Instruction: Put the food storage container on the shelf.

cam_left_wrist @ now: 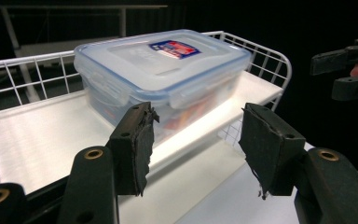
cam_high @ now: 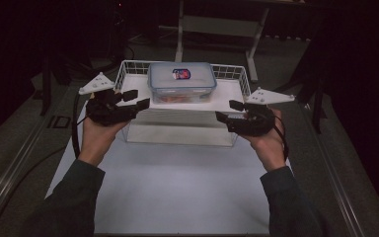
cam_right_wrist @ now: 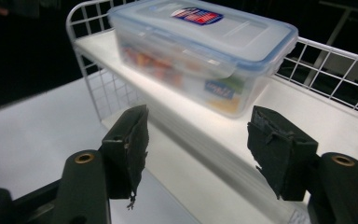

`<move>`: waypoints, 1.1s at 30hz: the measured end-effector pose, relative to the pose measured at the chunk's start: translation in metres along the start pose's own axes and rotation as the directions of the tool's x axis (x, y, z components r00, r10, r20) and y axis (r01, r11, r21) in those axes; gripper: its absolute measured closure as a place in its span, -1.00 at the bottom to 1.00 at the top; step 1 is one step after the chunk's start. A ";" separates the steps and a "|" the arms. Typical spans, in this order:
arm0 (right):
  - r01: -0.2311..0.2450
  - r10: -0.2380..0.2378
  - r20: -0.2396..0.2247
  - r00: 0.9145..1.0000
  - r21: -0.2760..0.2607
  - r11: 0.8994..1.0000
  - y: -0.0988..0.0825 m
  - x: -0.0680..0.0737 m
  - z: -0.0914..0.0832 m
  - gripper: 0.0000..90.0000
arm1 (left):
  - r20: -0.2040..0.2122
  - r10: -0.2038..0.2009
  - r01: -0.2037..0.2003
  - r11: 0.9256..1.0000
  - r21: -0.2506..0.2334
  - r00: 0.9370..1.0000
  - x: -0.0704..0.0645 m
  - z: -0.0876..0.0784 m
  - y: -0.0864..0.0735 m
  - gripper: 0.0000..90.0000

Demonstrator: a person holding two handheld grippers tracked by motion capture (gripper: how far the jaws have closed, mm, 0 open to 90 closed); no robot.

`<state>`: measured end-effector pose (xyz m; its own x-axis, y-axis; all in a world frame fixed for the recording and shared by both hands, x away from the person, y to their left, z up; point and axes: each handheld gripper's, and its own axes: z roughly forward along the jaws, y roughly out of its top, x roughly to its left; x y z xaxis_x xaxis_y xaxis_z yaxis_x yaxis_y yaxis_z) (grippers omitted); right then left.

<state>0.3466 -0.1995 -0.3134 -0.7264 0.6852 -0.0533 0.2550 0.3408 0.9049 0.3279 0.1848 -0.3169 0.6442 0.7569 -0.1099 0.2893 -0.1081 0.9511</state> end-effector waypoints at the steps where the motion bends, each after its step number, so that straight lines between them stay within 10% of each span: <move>1: 0.013 -0.013 0.000 1.000 -0.001 1.000 -0.003 0.004 -0.004 -0.18 | 0.002 0.005 -0.005 1.000 -0.005 1.000 -0.002 -0.004 -0.002 -0.02; 11: 0.058 -0.058 0.000 0.998 0.010 0.998 -0.038 0.024 -0.033 -0.28 | 0.021 0.052 -0.052 0.999 0.015 0.998 -0.015 -0.041 -0.044 -0.03; 22: -0.003 0.003 0.012 1.000 0.024 1.000 -0.101 0.030 -0.053 -0.33 | 0.002 0.068 -0.068 0.994 0.080 0.998 -0.022 -0.071 -0.109 -0.10; 33: -0.055 0.055 0.021 0.998 0.032 0.998 -0.145 0.034 -0.070 -0.43 | -0.092 0.061 -0.052 0.994 0.099 0.994 -0.017 -0.092 -0.156 -0.23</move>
<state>0.2401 -0.2709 -0.4169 -0.6976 0.7164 -0.0127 0.3152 0.3228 0.8924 0.2068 0.2482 -0.4368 0.5930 0.8048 -0.0242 0.3237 -0.2107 0.9224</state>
